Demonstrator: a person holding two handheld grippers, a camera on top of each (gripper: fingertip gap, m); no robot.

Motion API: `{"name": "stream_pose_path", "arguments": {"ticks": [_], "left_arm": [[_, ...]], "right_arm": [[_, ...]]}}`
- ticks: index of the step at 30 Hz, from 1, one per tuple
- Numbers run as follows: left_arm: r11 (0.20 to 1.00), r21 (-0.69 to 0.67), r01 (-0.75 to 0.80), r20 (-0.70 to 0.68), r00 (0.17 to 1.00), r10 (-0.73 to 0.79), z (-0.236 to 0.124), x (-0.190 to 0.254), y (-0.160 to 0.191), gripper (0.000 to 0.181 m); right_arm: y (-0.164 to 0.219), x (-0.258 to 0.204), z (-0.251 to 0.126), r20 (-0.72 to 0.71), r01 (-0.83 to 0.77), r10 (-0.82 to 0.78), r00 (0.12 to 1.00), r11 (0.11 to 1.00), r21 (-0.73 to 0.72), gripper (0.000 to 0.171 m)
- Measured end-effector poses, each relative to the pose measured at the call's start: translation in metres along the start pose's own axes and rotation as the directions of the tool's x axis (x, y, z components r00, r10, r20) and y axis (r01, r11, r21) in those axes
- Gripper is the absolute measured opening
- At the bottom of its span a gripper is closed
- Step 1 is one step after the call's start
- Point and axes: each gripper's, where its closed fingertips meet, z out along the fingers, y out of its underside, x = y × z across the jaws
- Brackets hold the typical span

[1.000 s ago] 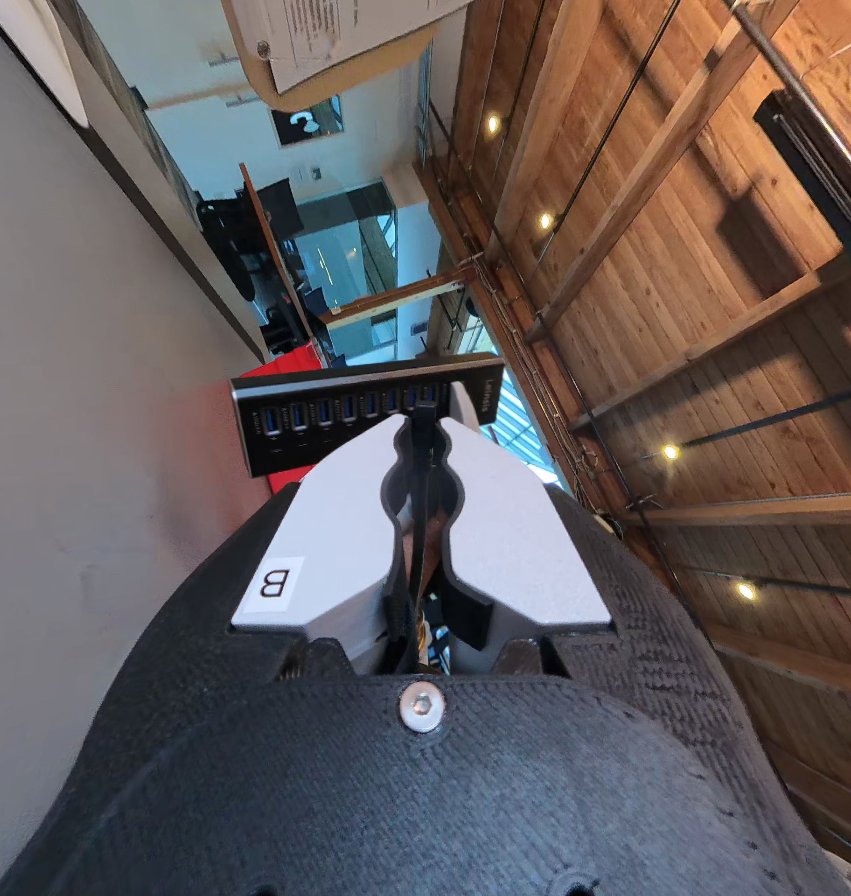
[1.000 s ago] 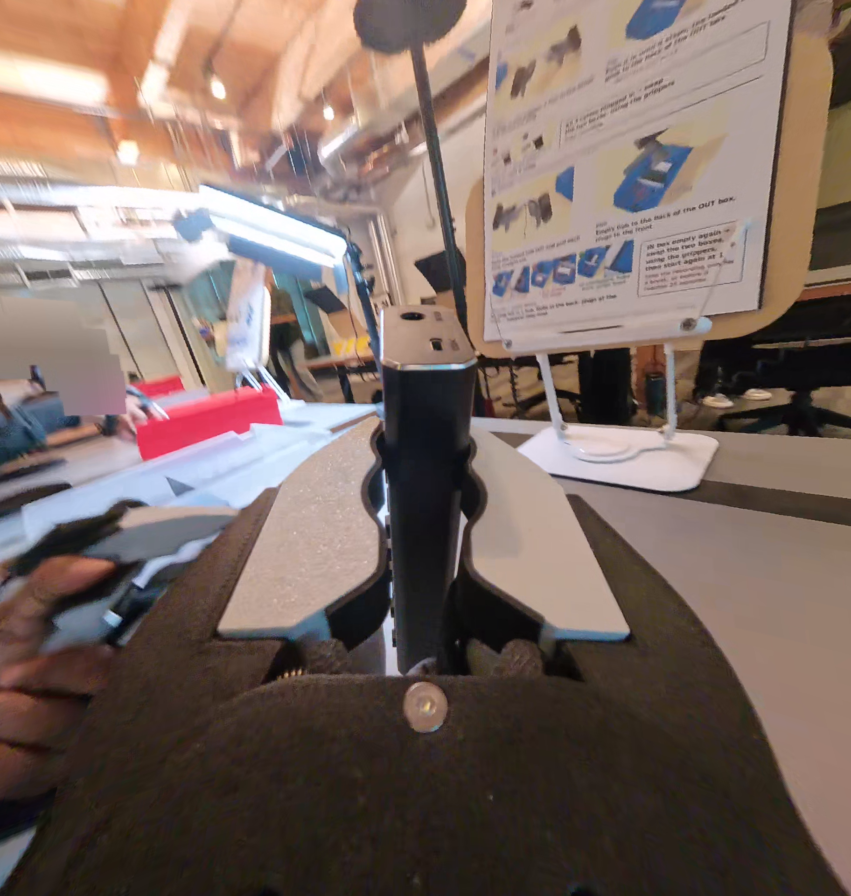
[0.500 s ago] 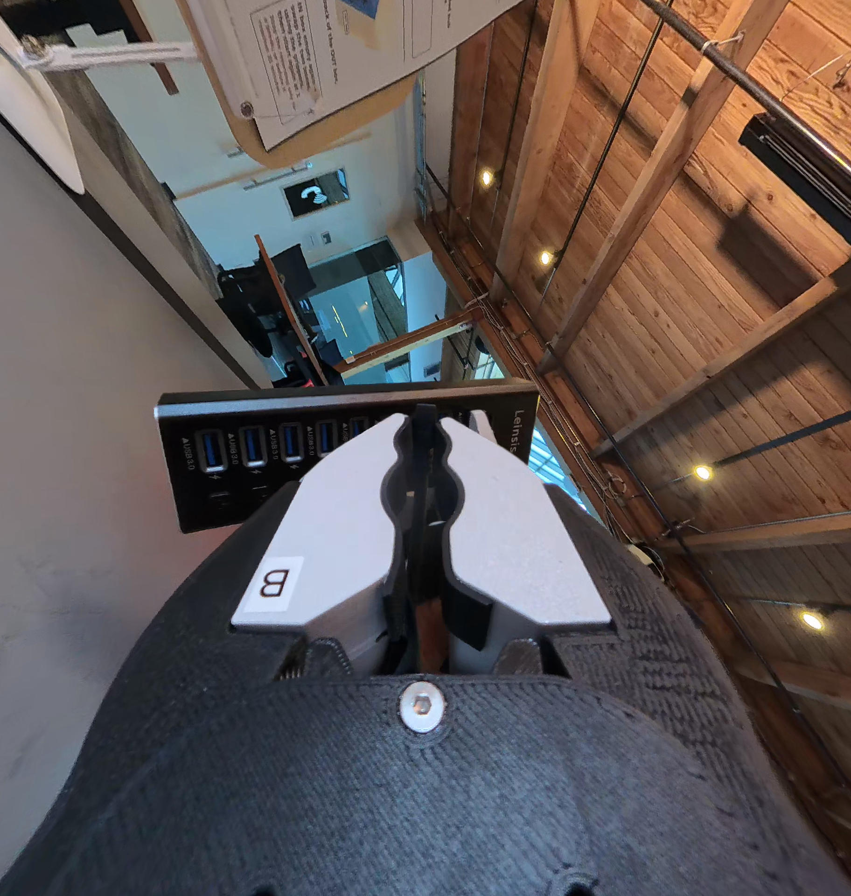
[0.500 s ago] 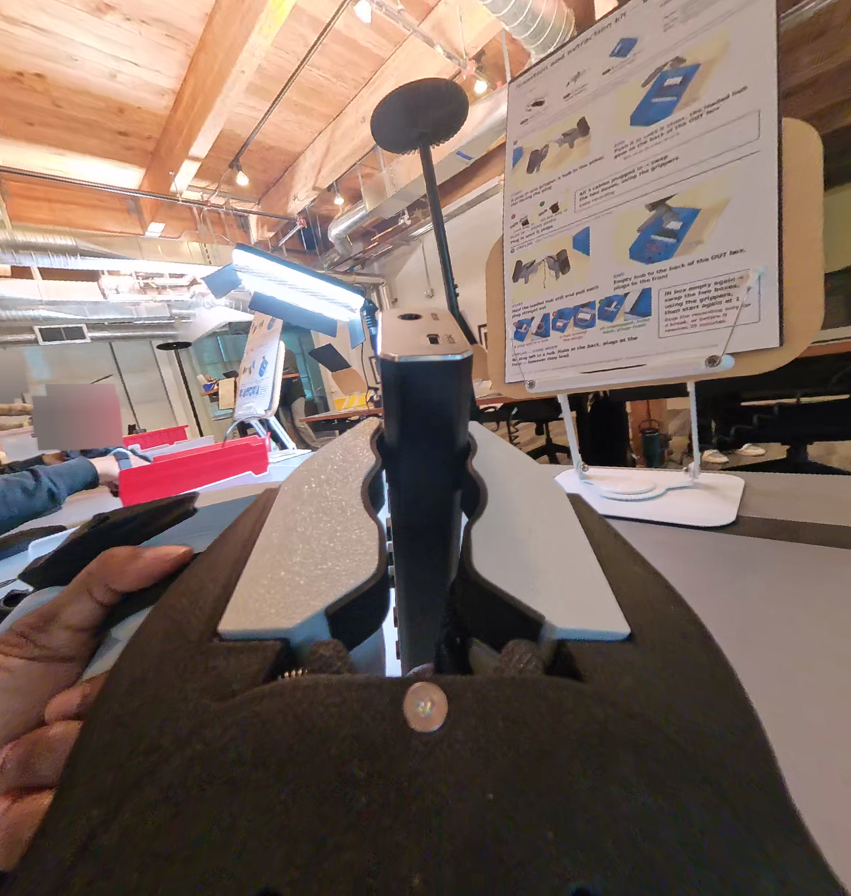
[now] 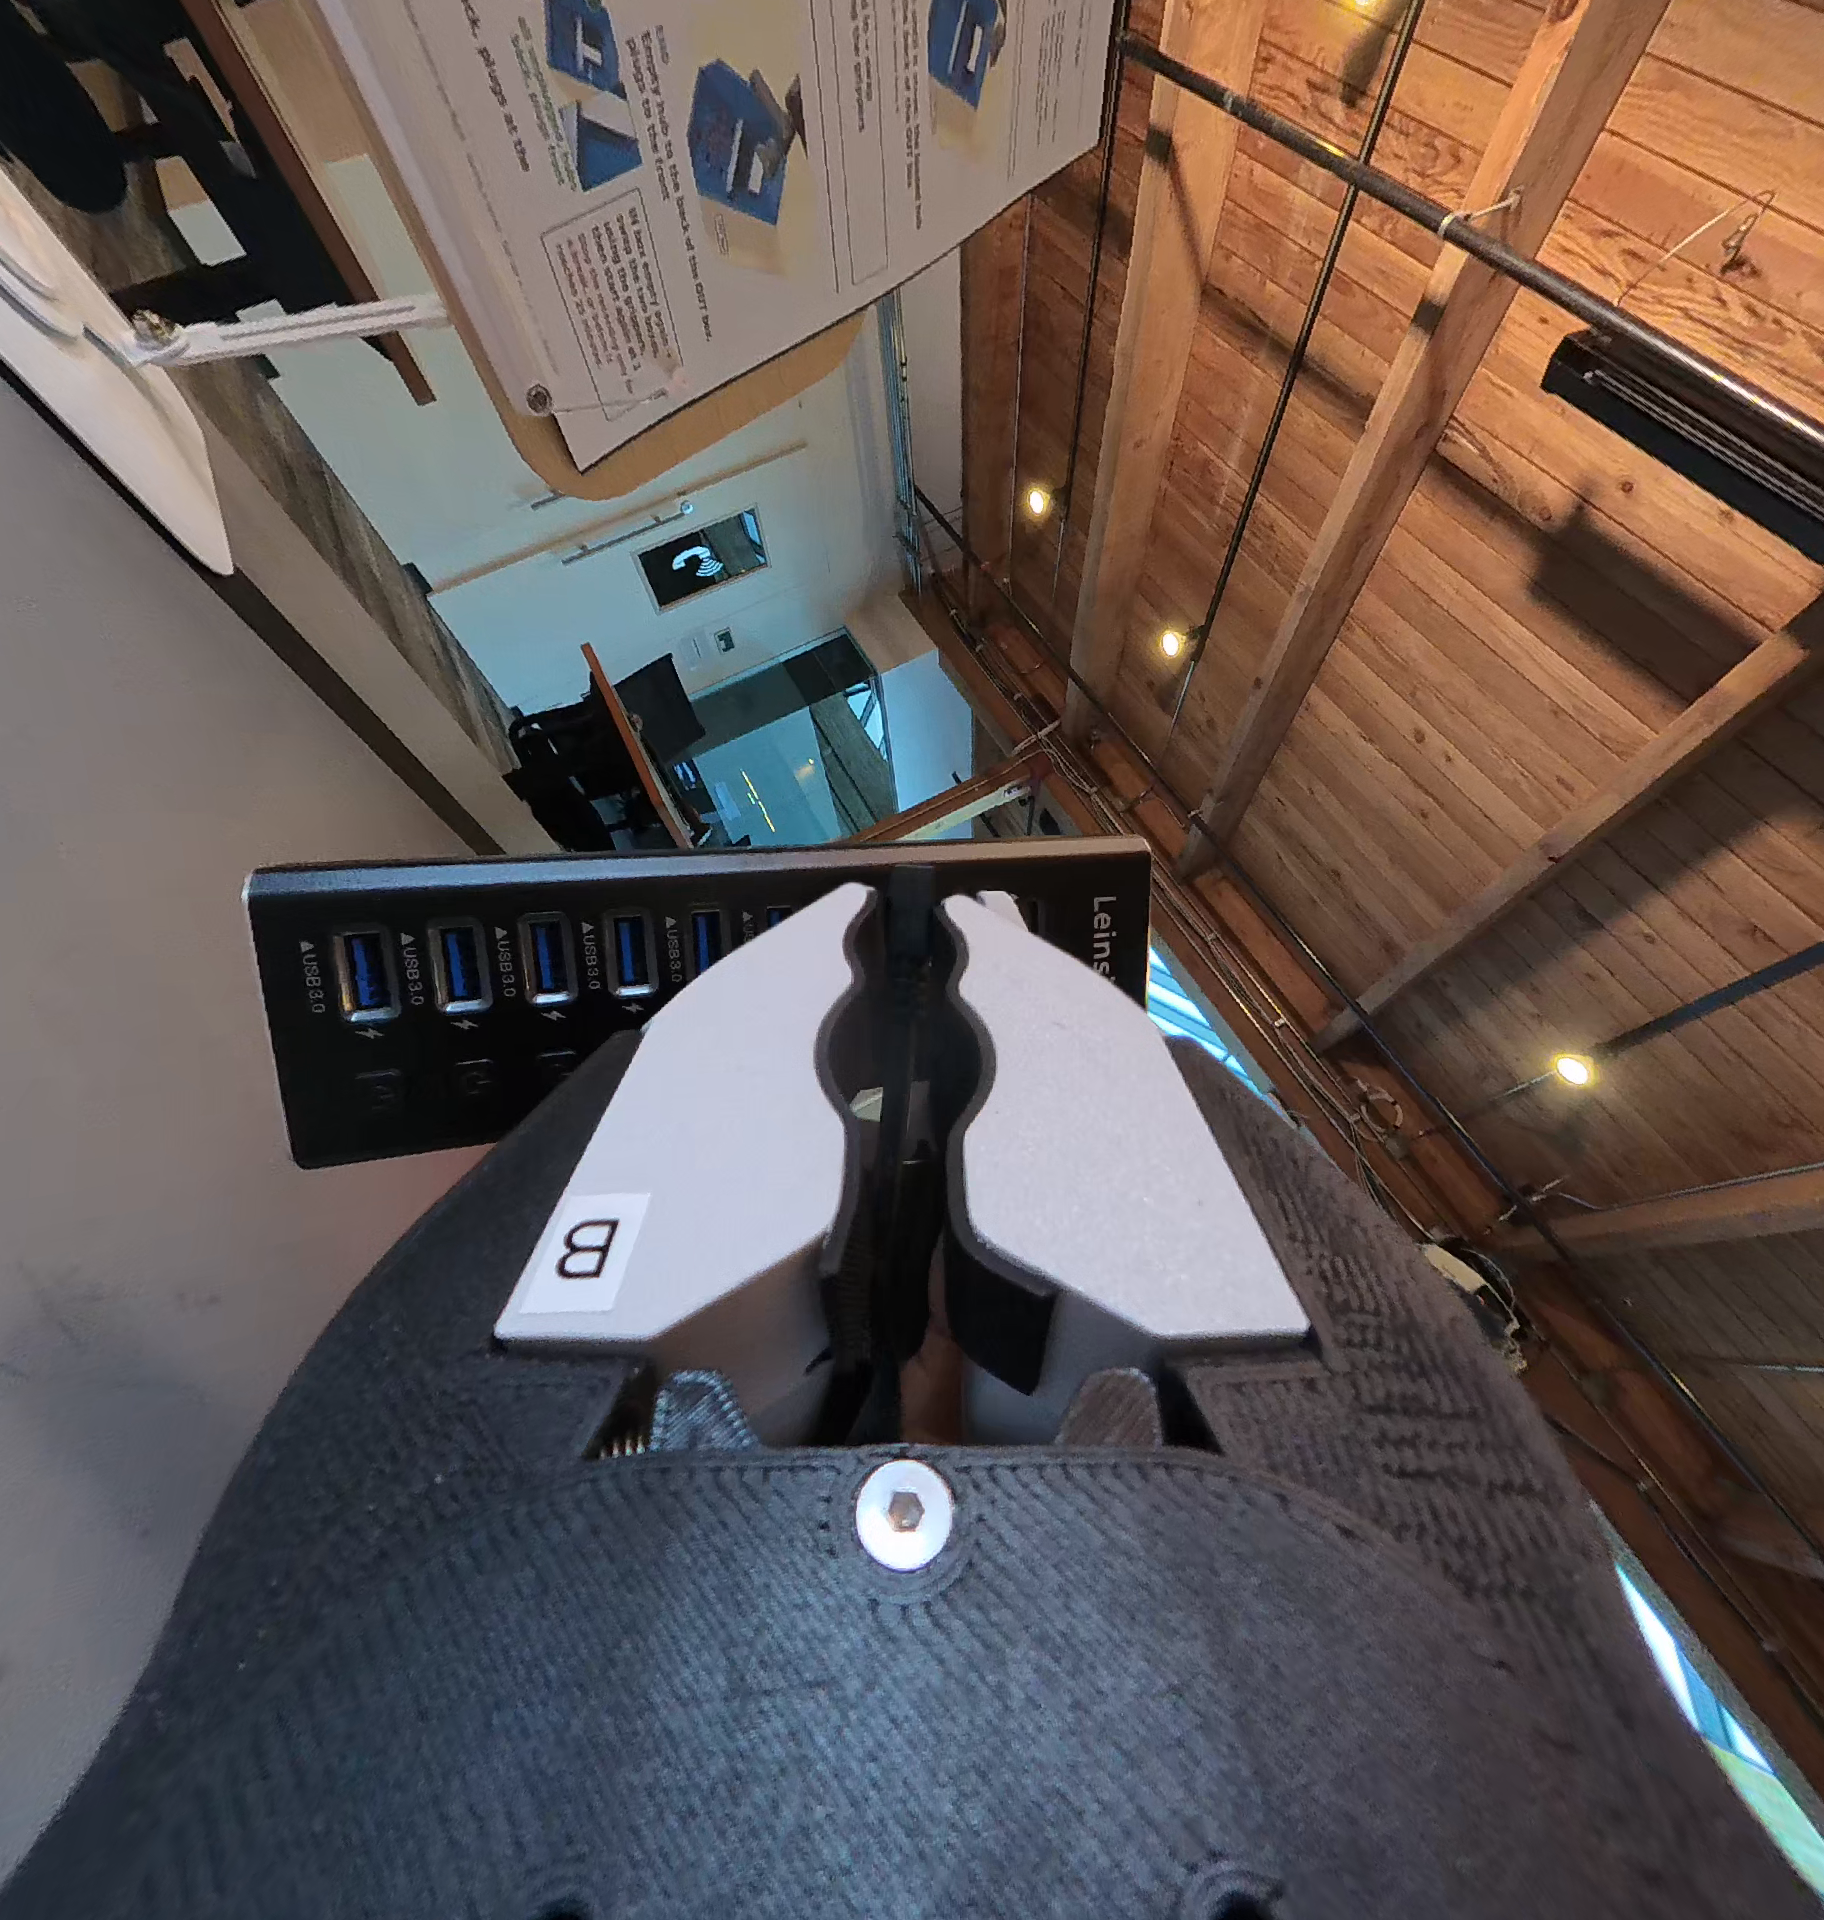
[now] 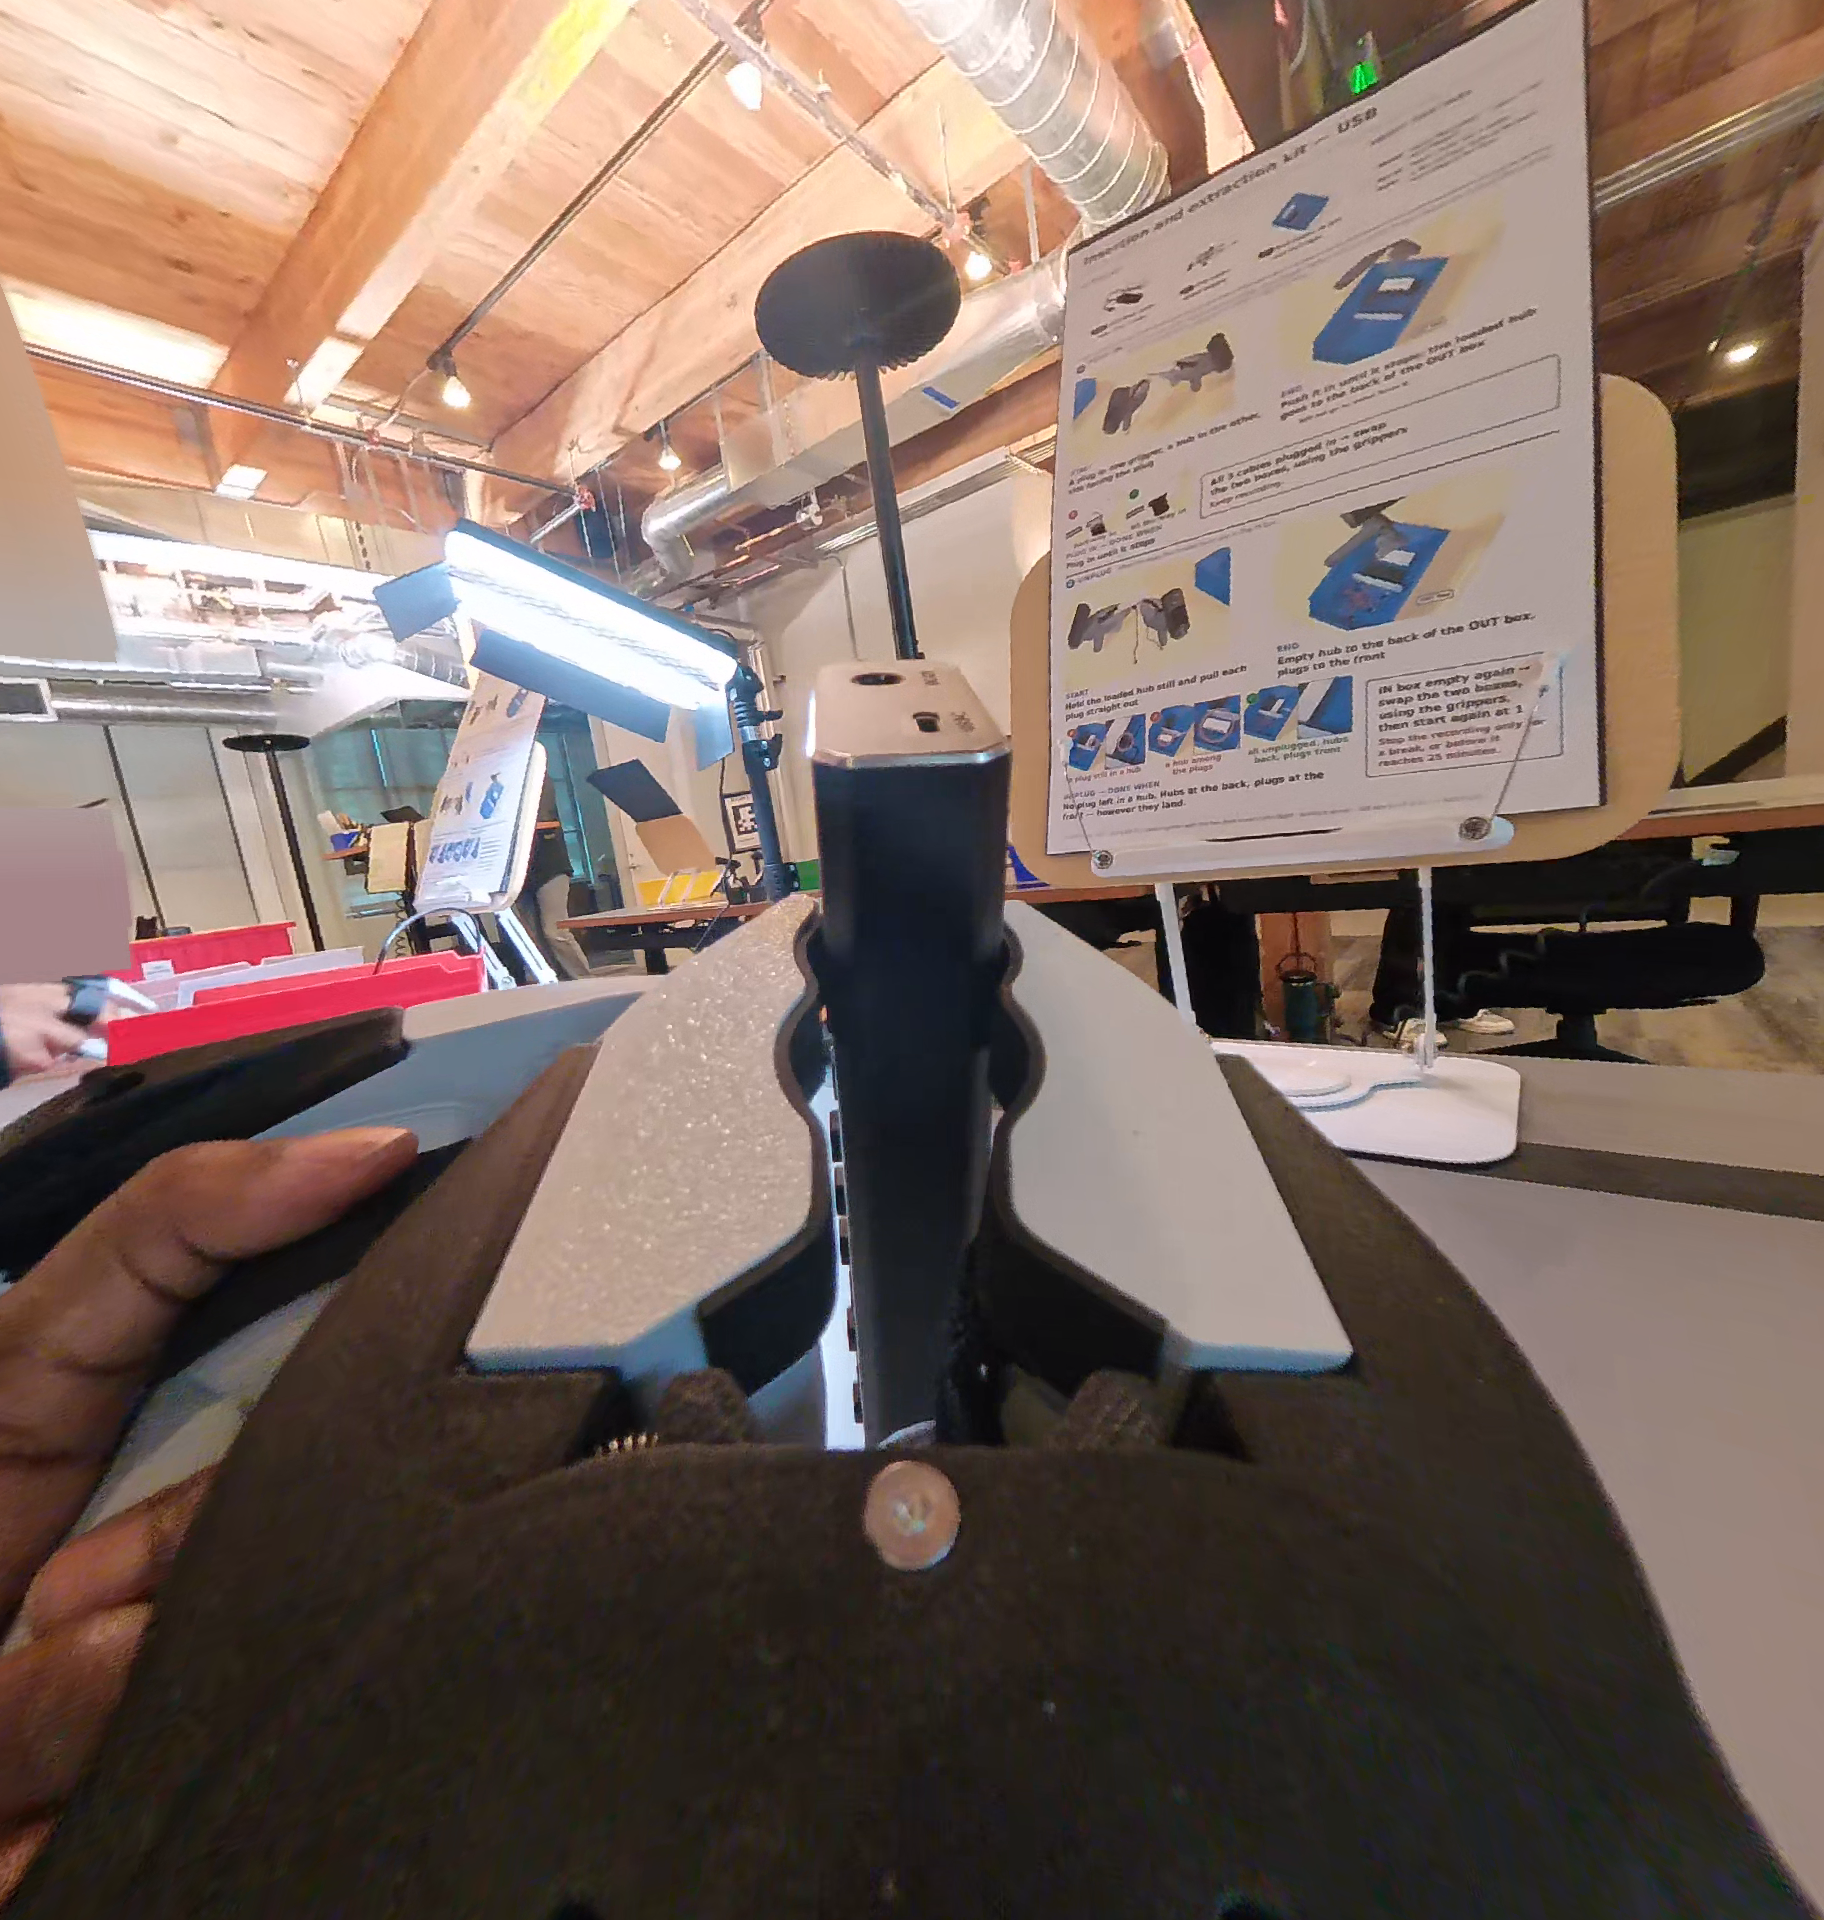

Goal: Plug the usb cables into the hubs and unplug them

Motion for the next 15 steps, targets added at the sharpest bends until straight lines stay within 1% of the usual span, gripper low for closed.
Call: {"name": "stream_pose_path", "arguments": {"ticks": [3,7,9,12,15], "left_arm": [[1.0,0.016,0.005,-0.009,1.0,-0.005,0.0001,0.0024,-0.0012,0.009],[1.0,0.014,0.014,-0.026,1.0,-0.014,0.0007,0.0036,0.0028,0.01],[1.0,0.015,0.021,-0.026,0.999,-0.021,0.0003,0.0018,0.0045,0.01],[1.0,0.014,-0.013,-0.034,0.999,0.014,-0.0007,0.0045,0.005,0.01],[0.998,0.031,-0.059,-0.047,0.997,0.06,-0.0013,0.0096,0.0029,0.011]], "right_arm": [[-0.0021,-0.0019,0.0016,-0.021,0.019,-0.018,1.0,1.0,0.018,0.028],[-0.0039,-0.0044,0.0015,-0.049,0.091,-0.09,0.995,0.995,0.035,0.029],[-0.0022,-0.0034,0.0008,-0.052,0.079,-0.077,0.996,0.996,0.035,0.029],[-0.0038,-0.0058,-0.0008,-0.037,0.07,-0.068,0.997,0.996,0.047,0.029],[-0.0065,-0.0096,-0.001,-0.01,0.026,-0.025,1.0,0.998,0.056,0.03]]}}
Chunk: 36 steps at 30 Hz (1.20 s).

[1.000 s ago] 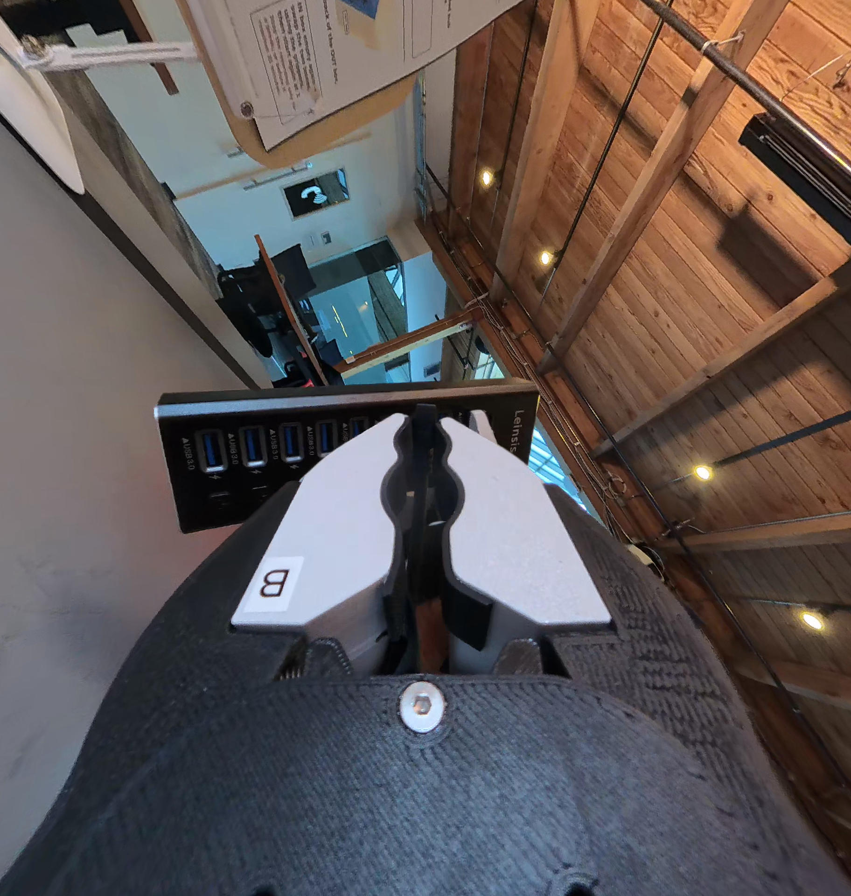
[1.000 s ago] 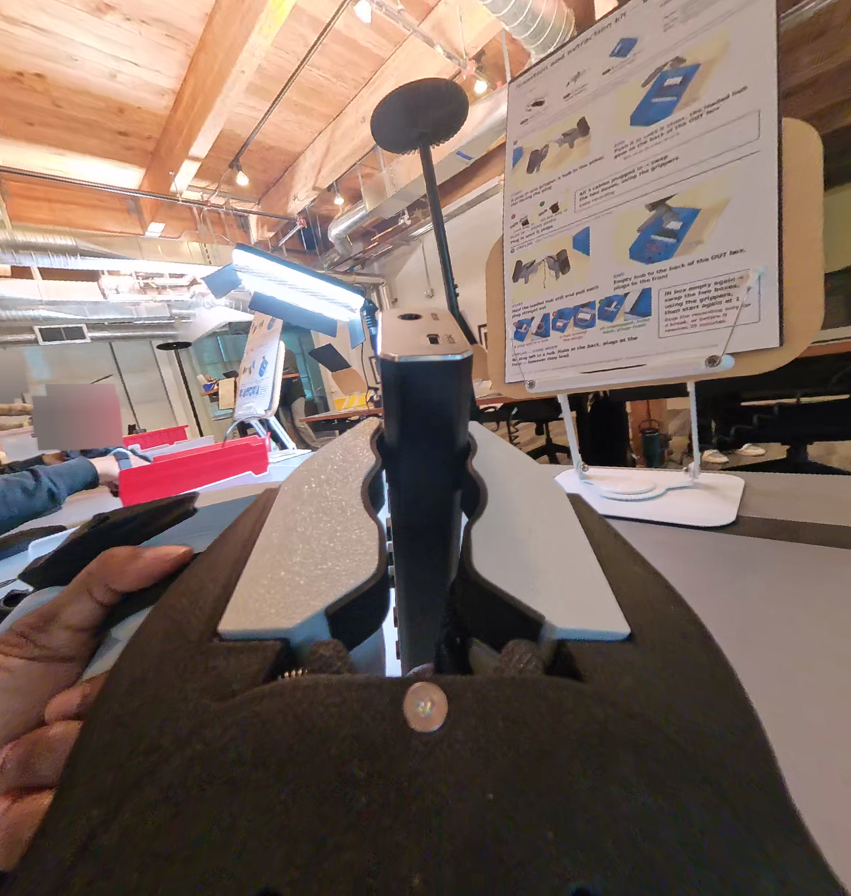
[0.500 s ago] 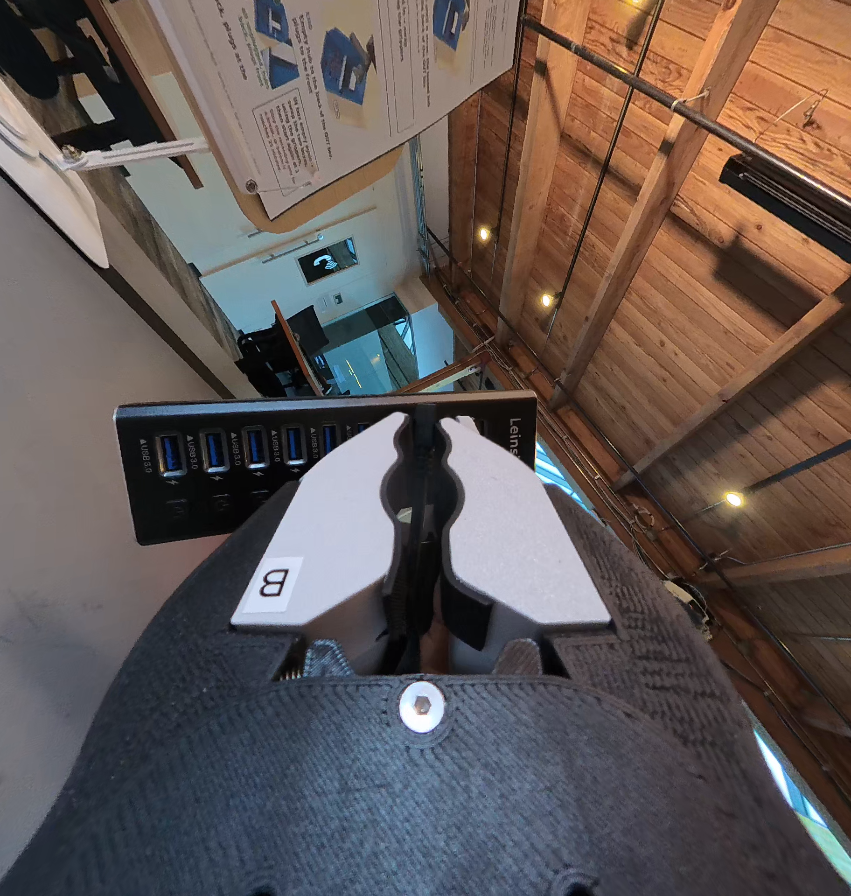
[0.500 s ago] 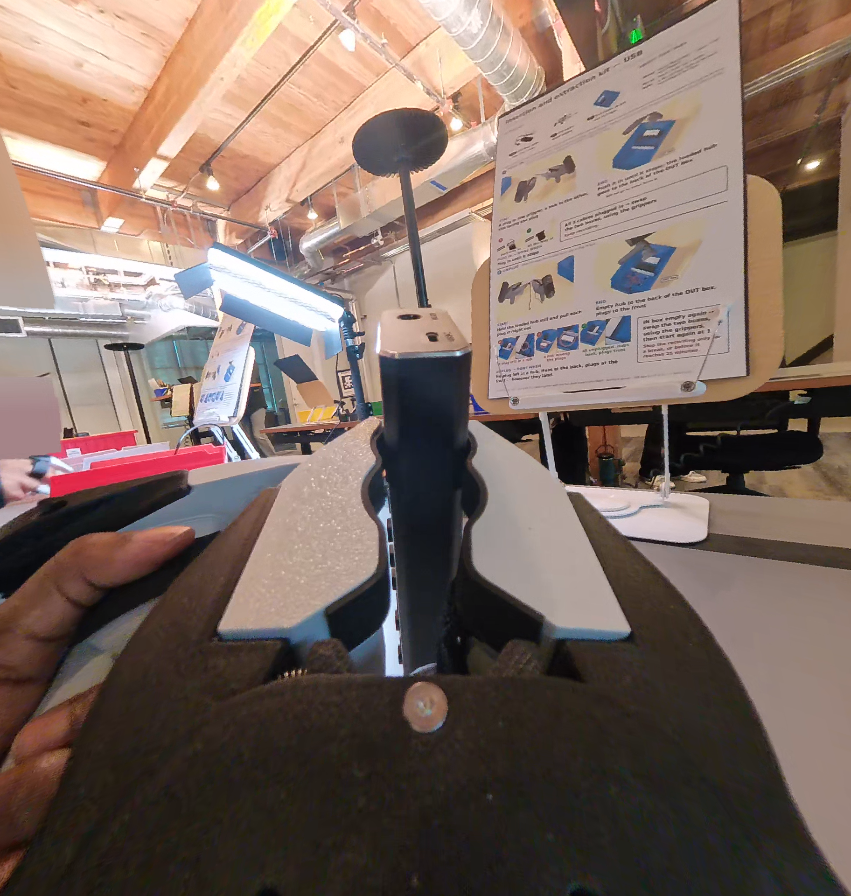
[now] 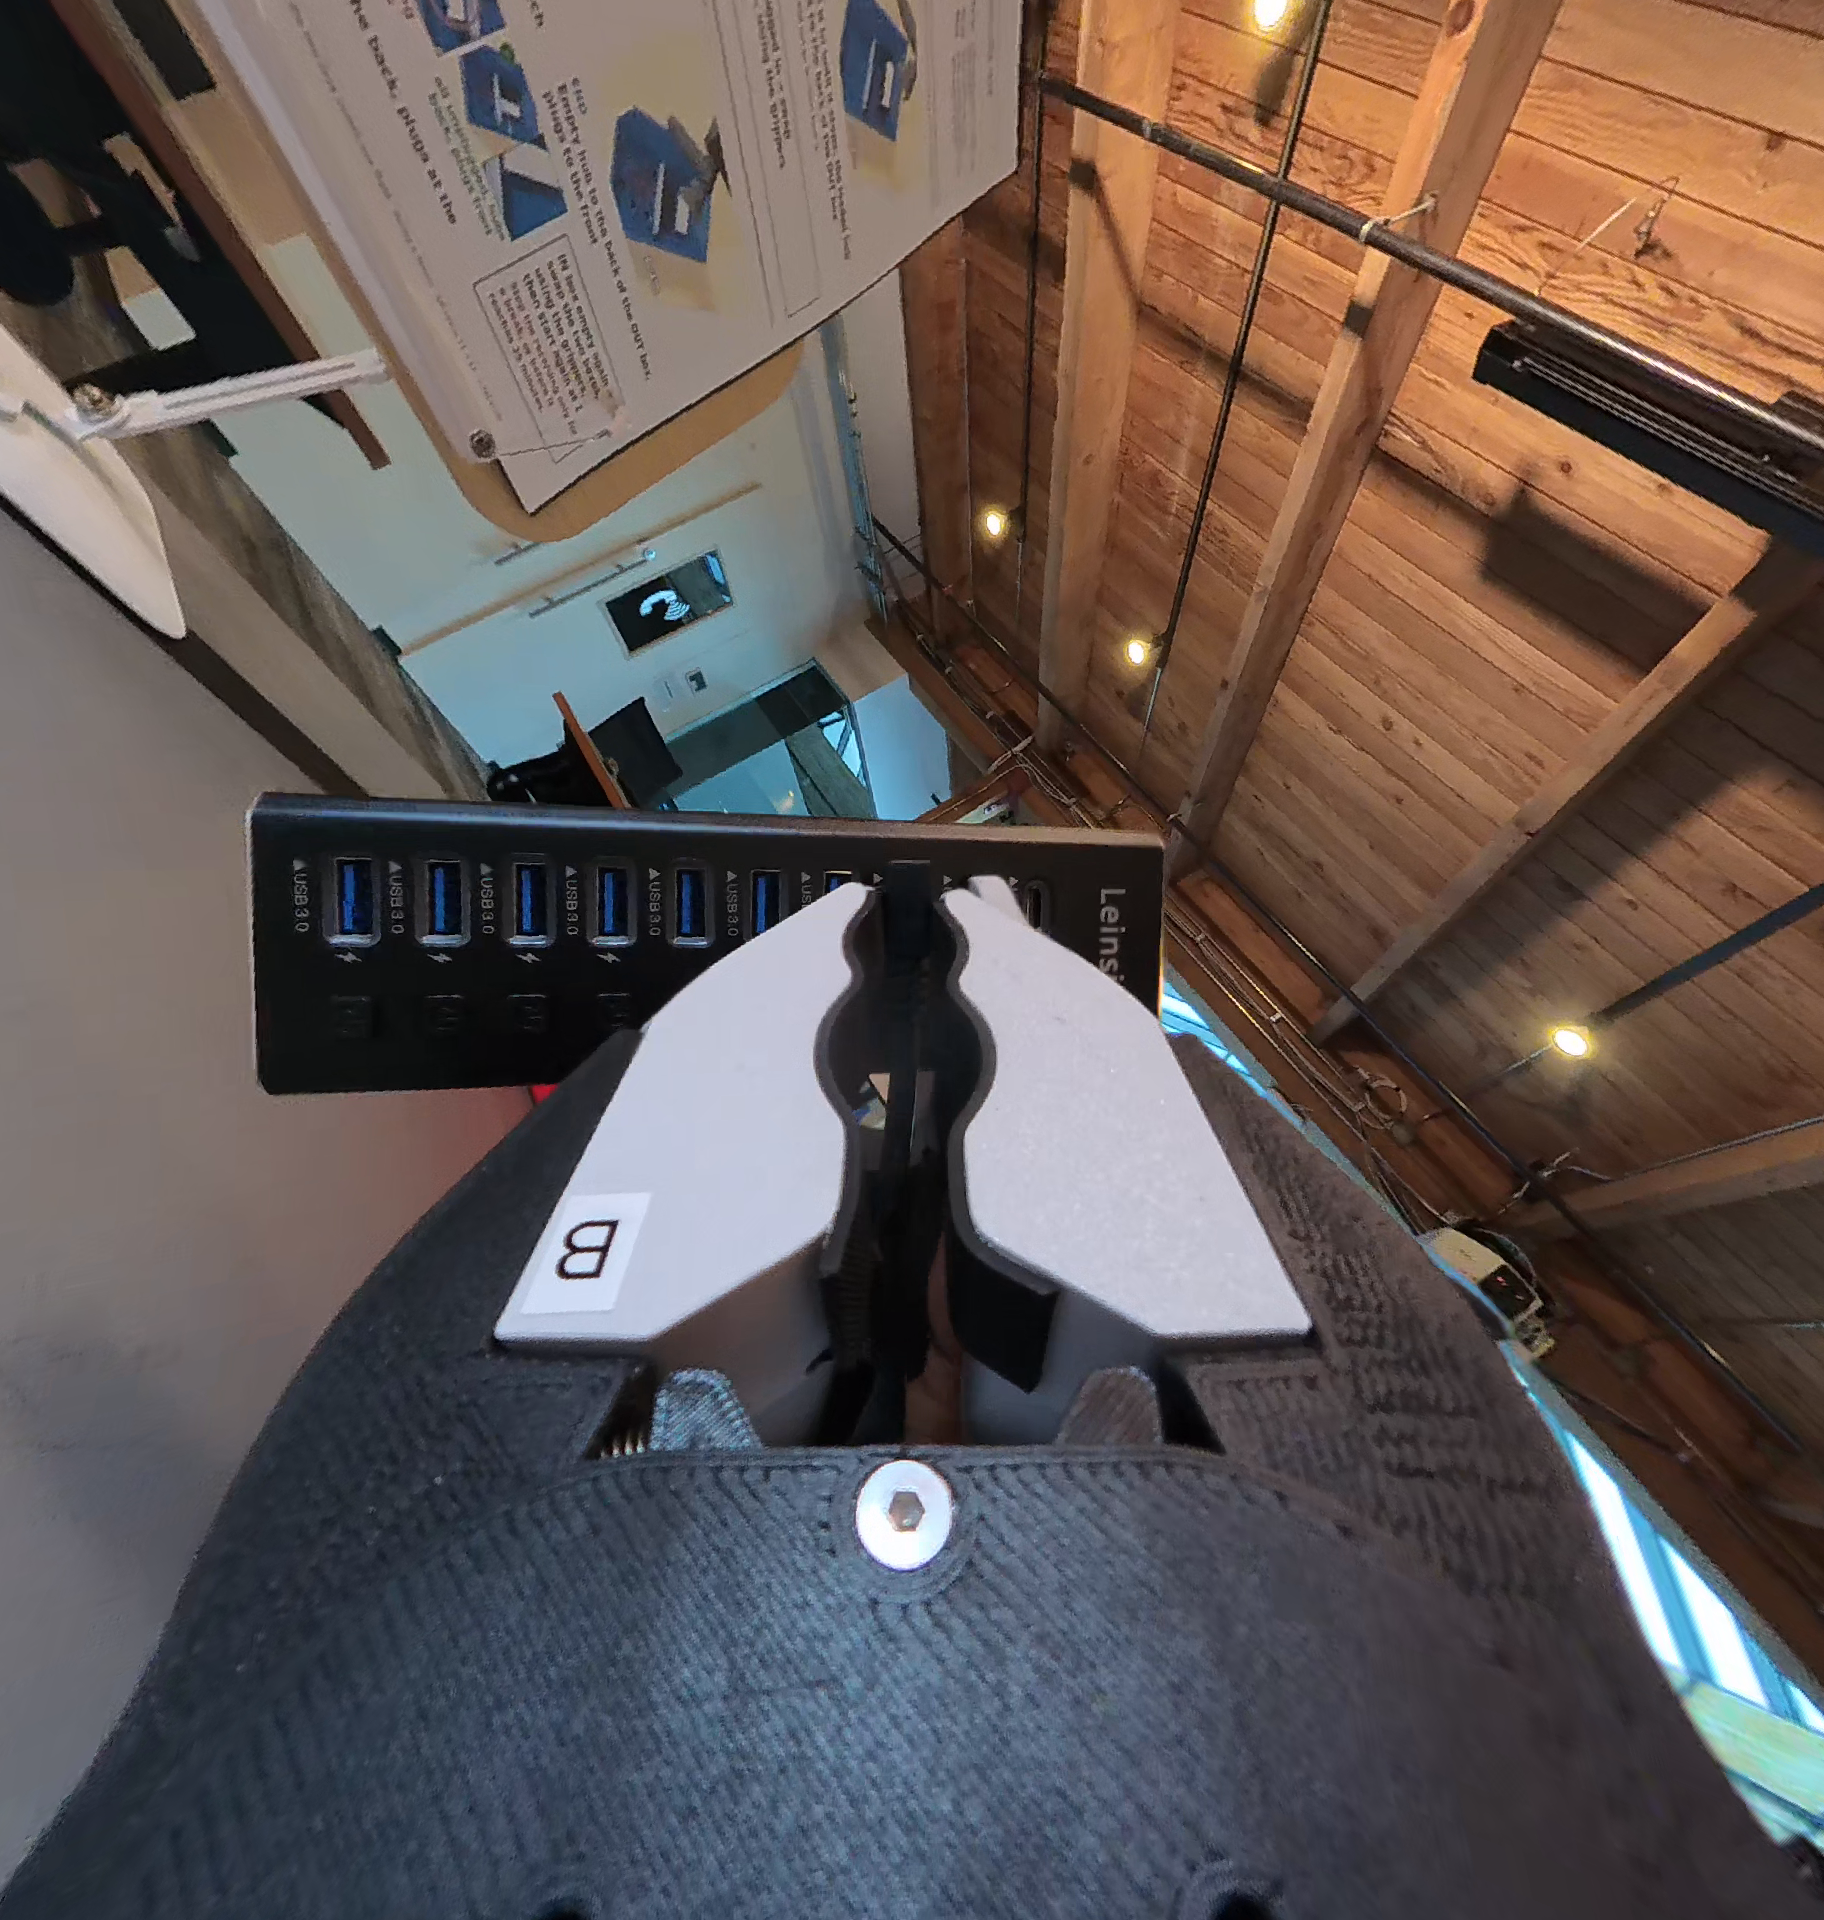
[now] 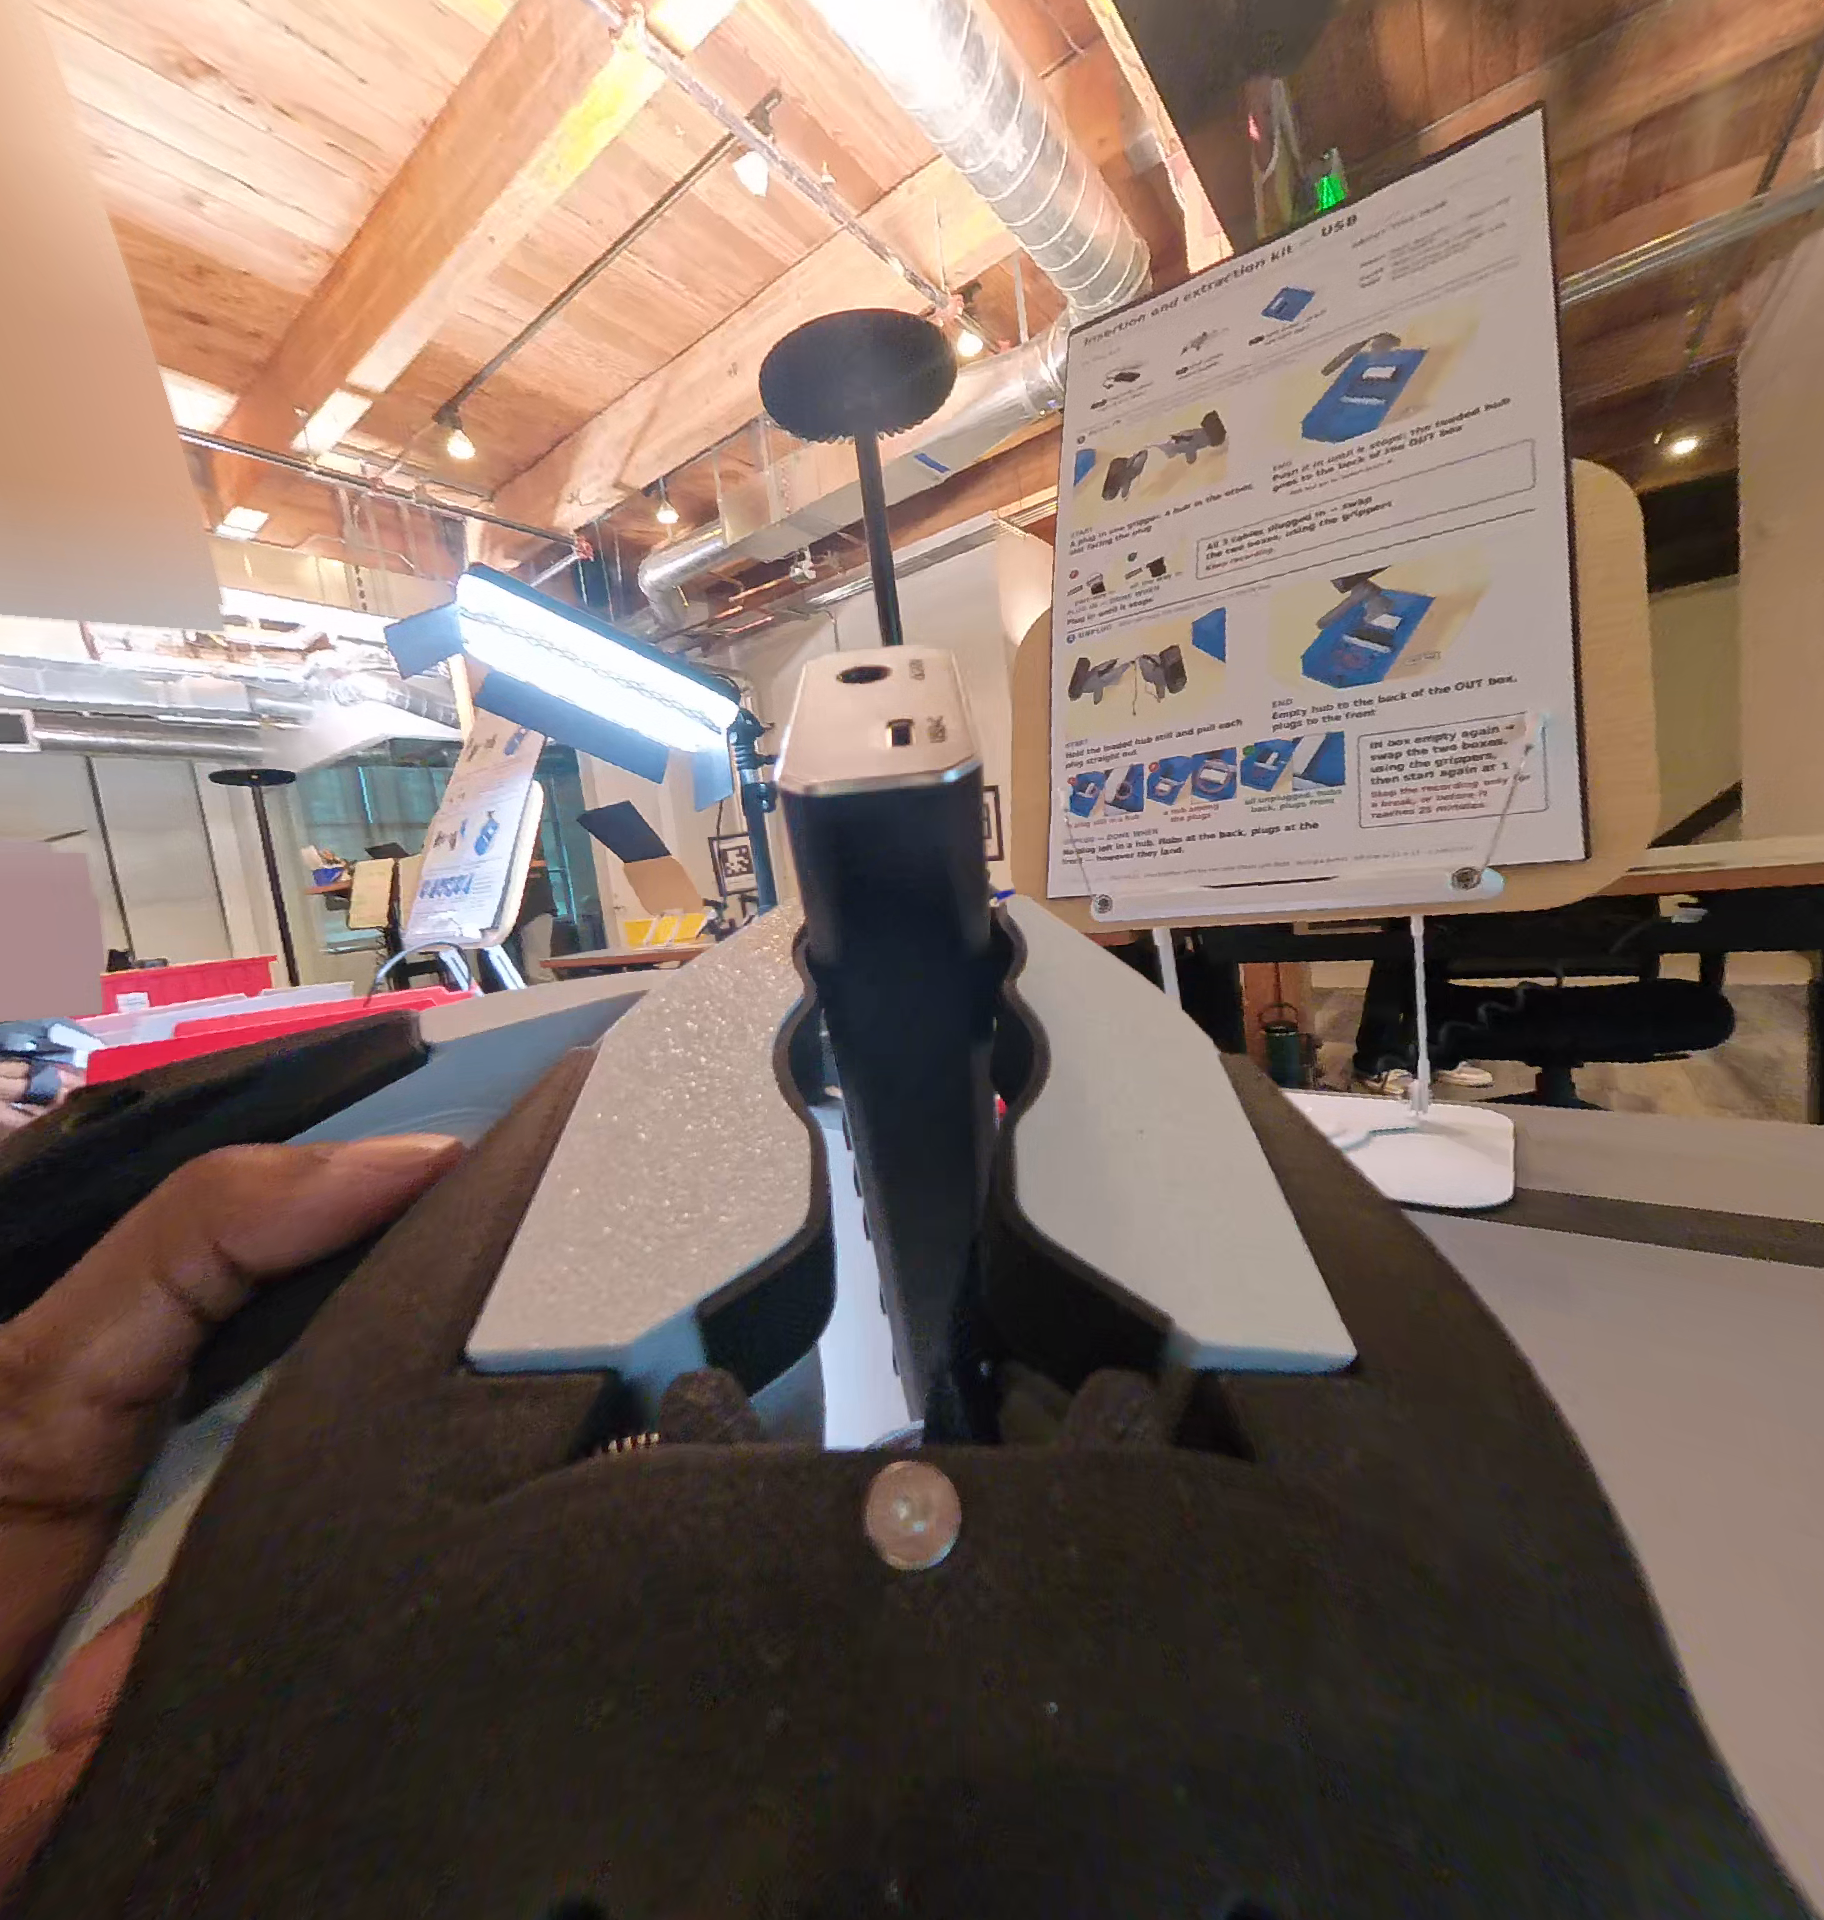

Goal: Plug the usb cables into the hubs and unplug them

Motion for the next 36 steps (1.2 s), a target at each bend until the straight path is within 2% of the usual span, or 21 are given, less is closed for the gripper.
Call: {"name": "stream_pose_path", "arguments": {"ticks": [6,9,10,13,17,19,21,23,25,28,31,33,36], "left_arm": [[0.999,0.016,-0.038,-0.003,0.999,0.038,0.003,0.003,-0.003,0.01],[0.999,-0.034,-0.002,-0.02,1.0,0.002,0.003,0.002,-0.001,0.01],[0.999,-0.03,0.024,-0.041,0.999,-0.025,0.002,0.003,-0.001,0.01],[1.0,-0.005,-0.013,-0.094,0.996,0.013,0.001,0.011,-0.001,0.01],[0.998,-0.025,-0.06,-0.136,0.989,0.056,0.004,0.017,0.002,0.01],[0.991,-0.073,-0.116,-0.155,0.982,0.103,0.005,0.017,0.007,0.012],[0.986,-0.132,-0.107,-0.178,0.98,0.082,0.005,0.019,0.013,0.015],[0.985,-0.148,-0.091,-0.182,0.981,0.063,0.004,0.02,0.015,0.015],[0.98,-0.151,-0.132,-0.172,0.98,0.105,0.003,0.019,0.014,0.014],[0.975,-0.171,-0.139,-0.139,0.983,0.116,0.0,0.014,0.016,0.013],[0.986,-0.143,-0.083,-0.078,0.994,0.073,-0.003,0.0,0.014,0.013],[0.987,-0.152,-0.047,-0.084,0.996,0.035,-0.004,-0.005,0.014,0.012],[0.985,-0.127,-0.117,-0.079,0.991,0.108,-0.005,-0.004,0.014,0.012]], "right_arm": [[-0.002,-0.005,0.001,0.021,0.065,-0.064,0.998,0.998,-0.005,0.029],[-0.003,-0.008,-0.001,0.08,0.207,-0.205,0.975,0.978,-0.01,0.029],[-0.003,-0.009,-0.001,0.099,0.197,-0.195,0.976,0.98,-0.013,0.029],[-0.01,-0.012,-0.002,0.117,0.137,-0.137,0.984,0.991,0.009,0.03],[-0.017,-0.012,-0.003,0.125,0.133,-0.135,0.983,0.991,0.028,0.031],[-0.014,-0.006,-0.003,0.146,0.011,-0.013,0.989,1.0,0.01,0.03],[-0.014,-0.002,-0.003,0.164,-0.093,0.091,0.982,0.996,0.003,0.028],[-0.016,-0.002,-0.004,0.15,-0.061,0.058,0.987,0.998,0.012,0.028],[-0.016,-0.004,-0.004,0.155,-0.041,0.04,0.987,0.999,0.007,0.029],[-0.027,-0.007,-0.006,0.206,-0.07,0.059,0.977,0.997,0.044,0.03],[-0.015,-0.005,-0.002,0.191,-0.025,0.035,0.981,0.998,-0.053,0.028],[-0.009,-0.005,-0.002,0.193,-0.017,0.033,0.981,0.996,-0.084,0.029],[-0.01,-0.008,-0.002,0.205,-0.157,0.174,0.963,0.983,-0.099,0.031]]}}
